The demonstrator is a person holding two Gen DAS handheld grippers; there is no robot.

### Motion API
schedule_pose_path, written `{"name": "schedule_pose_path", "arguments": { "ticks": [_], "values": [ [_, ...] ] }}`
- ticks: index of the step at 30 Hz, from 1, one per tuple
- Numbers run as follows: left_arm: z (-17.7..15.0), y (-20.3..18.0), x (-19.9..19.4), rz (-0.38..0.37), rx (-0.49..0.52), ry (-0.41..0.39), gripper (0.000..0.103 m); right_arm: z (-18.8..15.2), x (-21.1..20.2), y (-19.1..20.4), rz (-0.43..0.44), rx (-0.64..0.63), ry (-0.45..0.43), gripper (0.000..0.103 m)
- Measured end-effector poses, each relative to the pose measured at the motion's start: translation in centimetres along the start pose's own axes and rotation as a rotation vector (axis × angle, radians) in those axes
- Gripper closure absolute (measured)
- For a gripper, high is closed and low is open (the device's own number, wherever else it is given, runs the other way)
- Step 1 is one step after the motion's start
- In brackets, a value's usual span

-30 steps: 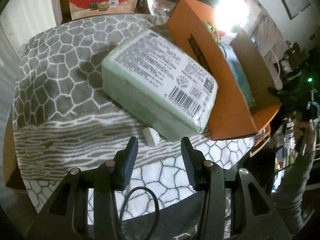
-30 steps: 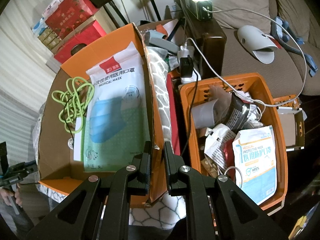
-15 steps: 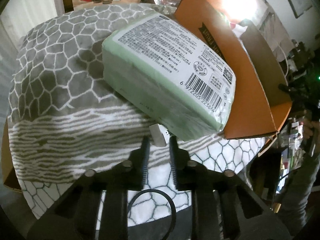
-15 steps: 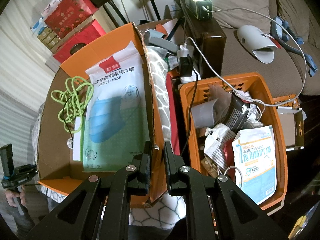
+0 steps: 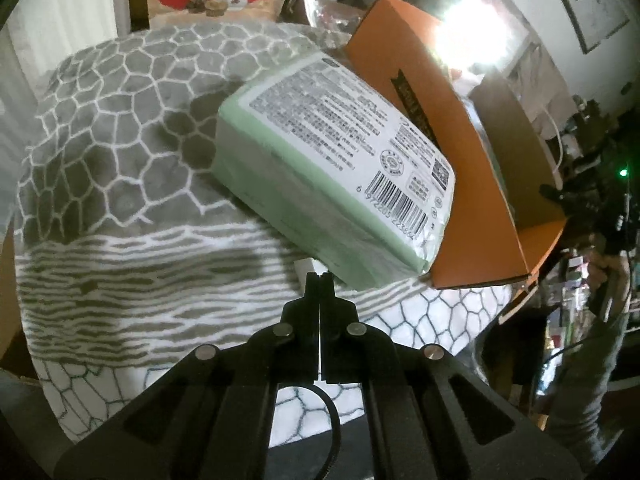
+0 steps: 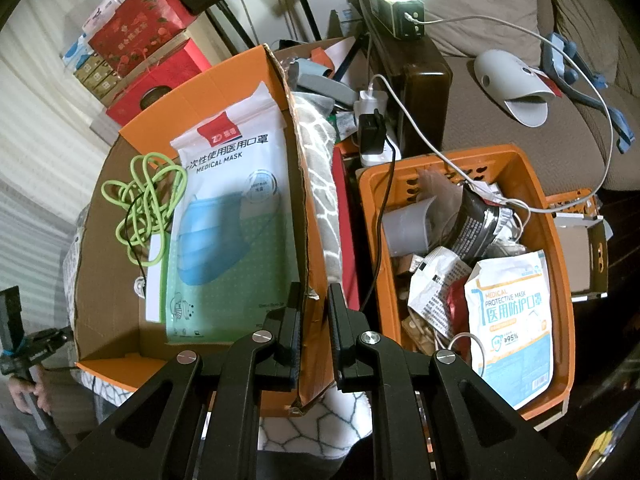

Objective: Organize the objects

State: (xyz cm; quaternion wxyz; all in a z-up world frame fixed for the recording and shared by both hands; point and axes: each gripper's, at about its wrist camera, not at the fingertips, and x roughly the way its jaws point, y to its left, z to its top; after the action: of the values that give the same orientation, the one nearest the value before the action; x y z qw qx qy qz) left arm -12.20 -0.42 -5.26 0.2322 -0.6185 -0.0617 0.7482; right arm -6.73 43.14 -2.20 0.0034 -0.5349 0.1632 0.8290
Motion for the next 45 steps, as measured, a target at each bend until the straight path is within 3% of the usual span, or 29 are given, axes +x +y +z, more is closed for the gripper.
{"name": "schedule_pose_path", "arguments": {
  "ticks": [2,6,8,10,15,16,18,24,34,40,45],
  "values": [
    [0.0,0.3,0.5,-0.028,-0.031,0.018,0.103,0.0,0.0,0.0,0.000,0.000,0.000,0.092],
    [-0.2,0.0,1.5,-0.008,-0.025,0.032,0.103,0.0,0.0,0.0,0.001,0.000,0.001,0.092],
    [-0.2,-0.2,2.0,-0.004,-0.022,0.039,0.096,0.0,0.0,0.0,0.000,-0.001,0.001,0.092],
    [-0.3,-0.5,2.2,-0.004,-0.022,0.039,0.084,0.0,0.0,0.0,-0.001,-0.001,0.001,0.092],
    [-0.5,-1.2,2.6,0.042,0.005,0.035,0.084,0.0,0.0,0.0,0.001,0.000,0.000,0.092],
    [-0.5,-1.1,2.5,0.045,0.007,0.035,0.092,0.0,0.0,0.0,0.001,0.000,0.000,0.092],
    [-0.5,-1.1,2.6,0.054,0.014,0.032,0.095,0.0,0.0,0.0,0.000,0.000,0.001,0.092],
    [-0.8,-0.8,2.0,0.003,-0.021,0.015,0.100,0.0,0.0,0.0,0.000,-0.001,0.001,0.092],
    [-0.2,0.0,-2.2,-0.161,-0.080,-0.060,0.100,0.0,0.0,0.0,-0.001,-0.001,0.001,0.092],
    [0.8,-2.3,-4.7,-0.237,-0.043,-0.110,0.100,0.0,0.0,0.1,-0.002,-0.001,0.001,0.092],
    [1.9,-5.0,-4.6,-0.270,-0.002,-0.112,0.100,0.0,0.0,0.0,0.001,0.000,0.001,0.092]
  ]
}}
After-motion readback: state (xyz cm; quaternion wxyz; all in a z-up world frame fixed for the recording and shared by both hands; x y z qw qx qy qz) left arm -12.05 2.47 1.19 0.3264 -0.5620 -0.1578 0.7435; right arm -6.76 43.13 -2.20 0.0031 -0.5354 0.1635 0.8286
